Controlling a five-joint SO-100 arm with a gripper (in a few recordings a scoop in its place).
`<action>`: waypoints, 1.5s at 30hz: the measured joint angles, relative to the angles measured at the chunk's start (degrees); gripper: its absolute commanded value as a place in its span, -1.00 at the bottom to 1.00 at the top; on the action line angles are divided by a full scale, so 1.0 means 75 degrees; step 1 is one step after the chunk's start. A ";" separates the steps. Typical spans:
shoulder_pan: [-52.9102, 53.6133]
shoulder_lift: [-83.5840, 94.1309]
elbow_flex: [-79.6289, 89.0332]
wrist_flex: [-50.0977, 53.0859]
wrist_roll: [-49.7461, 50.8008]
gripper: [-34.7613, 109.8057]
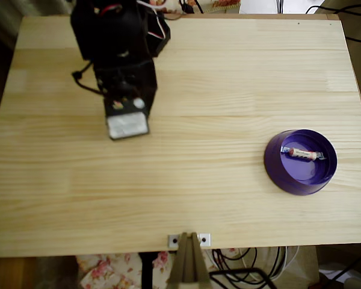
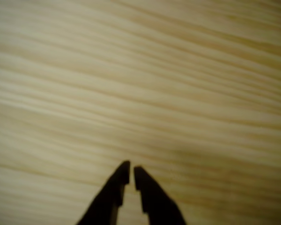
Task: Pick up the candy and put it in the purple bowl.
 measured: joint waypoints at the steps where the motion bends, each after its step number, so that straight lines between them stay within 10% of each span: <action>1: 0.0023 0.0469 0.0105 0.0223 -0.0035 -0.53; 45: 0.0270 0.4230 0.1594 0.1570 0.0047 -0.53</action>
